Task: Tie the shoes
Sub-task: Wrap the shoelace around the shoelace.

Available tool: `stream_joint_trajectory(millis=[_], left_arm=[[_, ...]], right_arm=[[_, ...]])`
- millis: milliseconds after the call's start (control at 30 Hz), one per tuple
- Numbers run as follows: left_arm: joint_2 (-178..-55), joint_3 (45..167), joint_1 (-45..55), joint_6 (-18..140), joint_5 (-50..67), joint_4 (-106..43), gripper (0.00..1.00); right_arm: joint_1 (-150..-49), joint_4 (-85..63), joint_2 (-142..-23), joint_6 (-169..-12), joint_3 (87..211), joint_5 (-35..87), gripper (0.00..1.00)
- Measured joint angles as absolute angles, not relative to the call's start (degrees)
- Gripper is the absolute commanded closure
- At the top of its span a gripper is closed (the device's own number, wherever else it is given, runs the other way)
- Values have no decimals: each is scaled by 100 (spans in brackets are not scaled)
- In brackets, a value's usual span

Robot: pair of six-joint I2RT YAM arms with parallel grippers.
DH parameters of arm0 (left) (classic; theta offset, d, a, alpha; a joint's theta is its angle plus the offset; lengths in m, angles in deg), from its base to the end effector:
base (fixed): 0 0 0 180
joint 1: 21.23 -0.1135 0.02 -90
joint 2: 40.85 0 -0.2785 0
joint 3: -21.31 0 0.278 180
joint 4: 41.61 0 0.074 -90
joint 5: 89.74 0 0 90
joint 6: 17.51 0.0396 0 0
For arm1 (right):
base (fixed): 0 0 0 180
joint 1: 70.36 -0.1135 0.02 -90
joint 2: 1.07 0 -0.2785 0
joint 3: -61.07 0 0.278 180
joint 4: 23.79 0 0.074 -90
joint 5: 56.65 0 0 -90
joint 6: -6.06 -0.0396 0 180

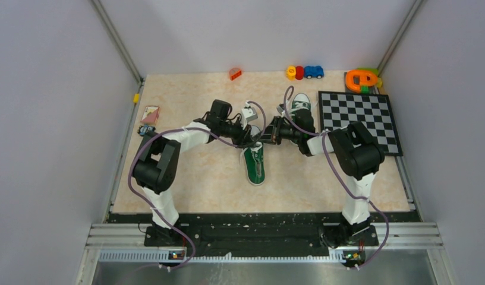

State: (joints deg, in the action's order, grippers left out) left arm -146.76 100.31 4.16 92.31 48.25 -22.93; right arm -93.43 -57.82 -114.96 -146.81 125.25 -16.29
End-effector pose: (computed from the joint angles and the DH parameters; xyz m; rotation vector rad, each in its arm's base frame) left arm 0.3619 -0.2043 0.1837 1.2235 1.8910 -1.0292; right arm 0.3640 0.1878 0.1292 0.0221 2.1740 1.7543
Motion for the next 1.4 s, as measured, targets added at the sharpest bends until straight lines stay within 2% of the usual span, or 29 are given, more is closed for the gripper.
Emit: stream_joint_trajectory(millis=[567,633,700,800,1067,1133,1167,1200,1233,1367,1400], left_arm=[[-13795,9277,330,8872,4689,-2944,59],[-13706,9085,243,8586,4733,-3215,49],[-13658,8890,88,8241,4748,-3561,43],[-13636,8742,-192,7657,4637,-3910,23],[-12910,8715,-323,6835,3371,-3830,15],[-12469,8591,-317,6564,2818,-3819,9],[-12239,8512,-312,6282,2403,-3812,18],[-12040,8455,-317,5863,1883,-3753,36],[-11944,8431,-378,5443,1577,-3714,41],[-12622,8796,-977,4379,1841,-3554,42],[-13028,9067,-1051,4206,1916,-3331,46]], right_arm=[[-9262,-5837,-11481,-14753,12484,-1647,100],[-9262,-5839,-11481,-14760,12484,-1647,100],[-9262,-5839,-11481,-14762,12484,-1647,100],[-9262,-5839,-11481,-14762,12484,-1649,100],[-9260,-5833,-11481,-14756,12484,-1647,100],[-9260,-5822,-11478,-14751,12484,-1647,100],[-9260,-5813,-11474,-14745,12484,-1647,100],[-9260,-5798,-11470,-14738,12484,-1647,100],[-9260,-5791,-11465,-14718,12484,-1645,100],[-9260,-5699,-11439,-14659,12484,-1647,100],[-9258,-5693,-11435,-14646,12486,-1647,100]])
